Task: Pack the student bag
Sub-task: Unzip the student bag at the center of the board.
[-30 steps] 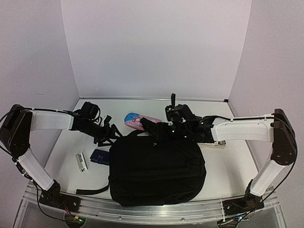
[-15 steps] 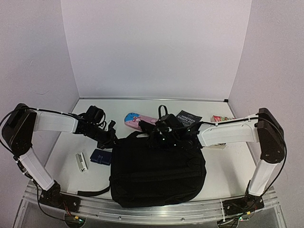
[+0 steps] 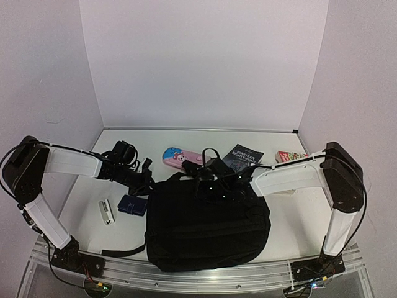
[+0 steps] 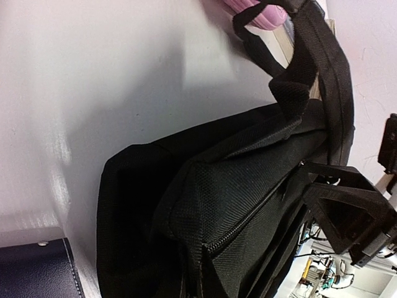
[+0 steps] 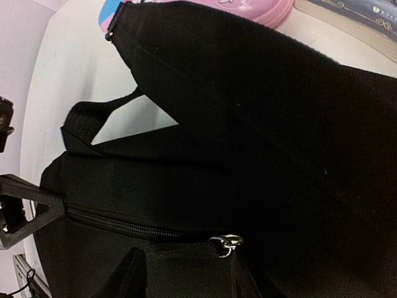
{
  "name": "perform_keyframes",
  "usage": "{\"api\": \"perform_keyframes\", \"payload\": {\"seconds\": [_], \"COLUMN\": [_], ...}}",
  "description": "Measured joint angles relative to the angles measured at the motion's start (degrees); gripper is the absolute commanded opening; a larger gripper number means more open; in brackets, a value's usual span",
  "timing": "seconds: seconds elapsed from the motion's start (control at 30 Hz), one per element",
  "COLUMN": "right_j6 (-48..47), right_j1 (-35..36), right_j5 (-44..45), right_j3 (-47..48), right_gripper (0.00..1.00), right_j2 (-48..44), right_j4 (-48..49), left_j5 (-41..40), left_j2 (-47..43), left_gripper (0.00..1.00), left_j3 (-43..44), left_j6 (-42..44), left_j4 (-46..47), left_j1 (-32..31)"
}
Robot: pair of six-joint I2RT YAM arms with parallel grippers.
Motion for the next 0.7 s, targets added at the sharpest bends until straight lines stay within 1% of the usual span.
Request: {"api": "perform_keyframes", "payload": {"seconds": [0.1, 0.6, 0.7], "right_j6": [0.84, 6.03, 6.82], "right_j1": [0.00, 0.11, 0.13], "right_j5": [0.32, 4.28, 4.49], "right_j3": [0.02, 0.37, 0.37], "right_gripper": [0.39, 0.01, 0.00], "right_j2": [1.25, 3.91, 3.91], "right_j4": [0.59, 1.06, 1.09], "left_j5": [0.10, 0.08, 0.01], "left_j2": [0.00, 0.00, 0.00], "left_gripper": [0.00, 0.00, 0.00], "left_j3": [-0.17, -0.19, -0.22], "left_j6": [0.00, 0.02, 0.02], "left_j4": [0.49, 1.60, 1.62], "left_j1": [-0.16, -0.77, -0.83]}}
